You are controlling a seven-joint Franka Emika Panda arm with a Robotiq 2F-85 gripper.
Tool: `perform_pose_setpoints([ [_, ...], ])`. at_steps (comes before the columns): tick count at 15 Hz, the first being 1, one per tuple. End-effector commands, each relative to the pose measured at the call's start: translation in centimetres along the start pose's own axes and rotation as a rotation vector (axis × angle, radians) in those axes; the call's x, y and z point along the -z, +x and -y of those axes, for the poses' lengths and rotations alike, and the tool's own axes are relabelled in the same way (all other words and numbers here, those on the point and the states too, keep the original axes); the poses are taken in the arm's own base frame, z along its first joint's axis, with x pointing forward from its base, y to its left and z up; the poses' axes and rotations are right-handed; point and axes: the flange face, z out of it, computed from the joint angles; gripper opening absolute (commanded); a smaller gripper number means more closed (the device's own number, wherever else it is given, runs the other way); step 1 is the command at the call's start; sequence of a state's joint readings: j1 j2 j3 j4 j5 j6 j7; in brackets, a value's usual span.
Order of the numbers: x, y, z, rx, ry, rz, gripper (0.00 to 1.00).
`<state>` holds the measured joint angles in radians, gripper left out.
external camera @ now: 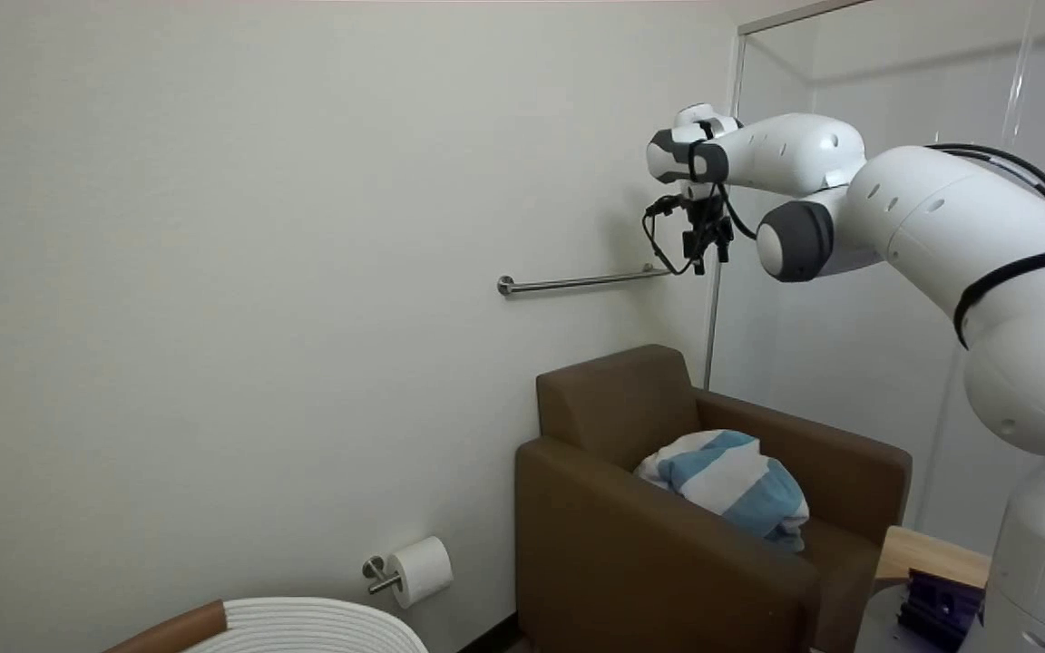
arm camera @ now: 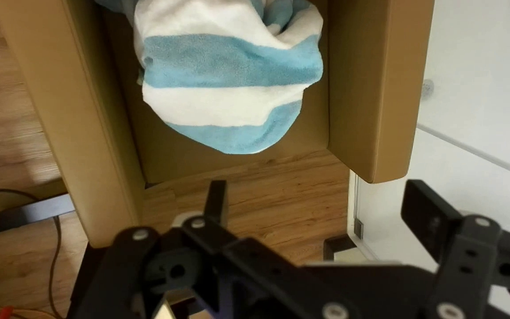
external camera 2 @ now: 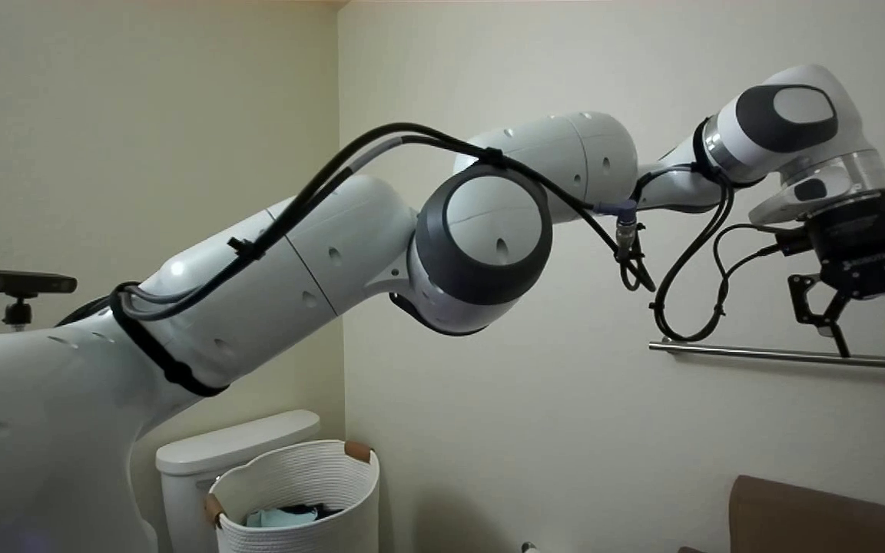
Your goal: Pick up the cloth and put it on the sofa
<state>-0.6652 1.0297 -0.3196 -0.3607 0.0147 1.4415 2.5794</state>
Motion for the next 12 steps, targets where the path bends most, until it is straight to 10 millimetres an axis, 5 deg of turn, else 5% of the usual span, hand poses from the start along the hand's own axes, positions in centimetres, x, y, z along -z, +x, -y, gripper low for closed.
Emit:
perform_pose_setpoints([
  [1, 2.3, 1.4, 0.0, 0.056, -0.034, -0.021, 1.0],
  [12, 2.8, 1.2, -0.7, 0.073, -0.051, -0.012, 1.0],
])
